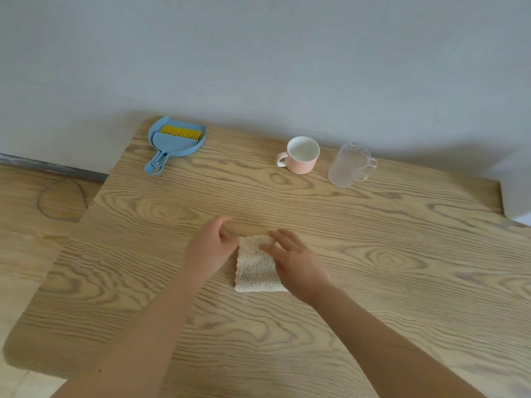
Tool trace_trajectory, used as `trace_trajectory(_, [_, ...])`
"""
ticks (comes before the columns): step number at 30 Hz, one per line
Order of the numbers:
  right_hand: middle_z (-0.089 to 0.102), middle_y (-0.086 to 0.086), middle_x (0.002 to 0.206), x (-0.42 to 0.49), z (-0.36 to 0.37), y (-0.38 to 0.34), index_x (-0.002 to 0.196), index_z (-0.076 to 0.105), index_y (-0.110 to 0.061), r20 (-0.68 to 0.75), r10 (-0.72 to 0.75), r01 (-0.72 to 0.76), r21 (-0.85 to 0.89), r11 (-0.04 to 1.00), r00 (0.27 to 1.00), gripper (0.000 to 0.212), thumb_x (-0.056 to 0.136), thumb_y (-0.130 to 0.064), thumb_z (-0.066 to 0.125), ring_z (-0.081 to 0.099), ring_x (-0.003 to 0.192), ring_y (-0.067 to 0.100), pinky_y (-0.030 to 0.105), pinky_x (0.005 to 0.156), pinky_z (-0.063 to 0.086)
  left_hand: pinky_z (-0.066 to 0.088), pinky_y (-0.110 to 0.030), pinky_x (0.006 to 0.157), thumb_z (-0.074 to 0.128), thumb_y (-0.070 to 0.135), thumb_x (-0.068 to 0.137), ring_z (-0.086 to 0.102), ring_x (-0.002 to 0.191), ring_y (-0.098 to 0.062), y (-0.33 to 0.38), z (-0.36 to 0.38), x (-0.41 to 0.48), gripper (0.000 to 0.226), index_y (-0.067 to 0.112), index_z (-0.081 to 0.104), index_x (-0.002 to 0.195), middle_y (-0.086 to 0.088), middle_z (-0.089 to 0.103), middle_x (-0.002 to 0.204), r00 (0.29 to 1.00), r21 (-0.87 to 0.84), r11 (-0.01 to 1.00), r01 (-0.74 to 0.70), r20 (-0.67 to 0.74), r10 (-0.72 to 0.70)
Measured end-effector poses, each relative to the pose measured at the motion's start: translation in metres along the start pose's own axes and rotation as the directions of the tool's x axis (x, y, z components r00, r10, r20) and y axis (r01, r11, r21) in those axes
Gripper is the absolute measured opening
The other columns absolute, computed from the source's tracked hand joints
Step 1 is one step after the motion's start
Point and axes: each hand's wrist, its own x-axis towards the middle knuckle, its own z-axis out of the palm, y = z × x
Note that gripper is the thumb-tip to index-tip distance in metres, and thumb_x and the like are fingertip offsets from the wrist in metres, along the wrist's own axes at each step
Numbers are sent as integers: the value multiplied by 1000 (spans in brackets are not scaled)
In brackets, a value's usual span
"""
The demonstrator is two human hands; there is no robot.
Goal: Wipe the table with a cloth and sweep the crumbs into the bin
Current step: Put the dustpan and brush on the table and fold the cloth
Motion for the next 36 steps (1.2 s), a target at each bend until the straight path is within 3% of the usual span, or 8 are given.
trace_trajectory(3, [-11,1,157,-3,20,-7,149,0,-34,334,-86,144,-151,978,939,54,100,-40,23,-17,143,24,43,118,1,47,-29,66,61,34,86,54,66,-6,-13,-9,8,38,32,52,123,11,57,89,993,-96,993,70,-91,-79])
trace_trajectory(5, [-21,3,155,-11,32,-18,147,-10,-36,354,-179,255,-179,950,918,54,100,-45,16,-27,140,24,45,116,-11,46,-29,66,60,33,87,54,69,-5,-20,-12,10,33,31,55,120,13,56,90,989,-88,994,69,-123,-79])
trace_trajectory(10, [-18,3,156,-18,58,-48,147,-5,-42,336,-303,364,-136,921,892,52,101,-47,19,-23,142,22,48,111,-10,45,-23,62,58,29,90,54,68,-4,-28,-7,7,26,29,58,116,14,56,88,986,-123,991,46,-151,-64])
trace_trajectory(14, [-6,2,158,4,64,-46,149,1,-37,263,-215,269,-188,945,940,53,100,-48,19,-11,145,21,46,111,-1,45,-22,60,58,26,89,54,65,-5,-31,-10,14,24,30,59,113,15,57,88,985,-149,988,41,-162,-65])
trace_trajectory(22, [-25,-1,154,127,46,-17,142,-20,-43,254,-1,66,-250,966,967,53,94,-54,-3,-25,141,18,44,117,-7,40,-19,59,55,25,90,47,63,3,-31,-52,78,24,30,59,114,15,55,96,972,43,996,-73,-222,81])
trace_trajectory(29, [-14,1,157,238,20,3,146,-10,-40,262,107,-22,-306,952,959,52,99,-49,11,-14,144,19,41,118,-3,38,-23,59,52,21,91,52,76,-7,-24,-84,154,26,24,59,116,8,55,102,956,166,969,-183,-201,215])
trace_trajectory(34, [52,14,133,230,26,-6,129,53,-12,-98,121,-144,-278,950,988,43,93,-29,36,48,124,33,43,101,41,50,-34,67,53,20,90,53,98,-15,-32,-87,187,27,21,59,117,3,55,106,942,235,951,-201,-221,254])
trace_trajectory(36, [53,10,134,220,33,0,132,52,-15,-47,143,-150,-310,939,989,46,93,-32,33,50,124,30,42,102,42,48,-31,65,54,18,89,52,98,-16,-32,-85,193,27,20,60,115,1,55,106,933,272,933,-237,-205,296])
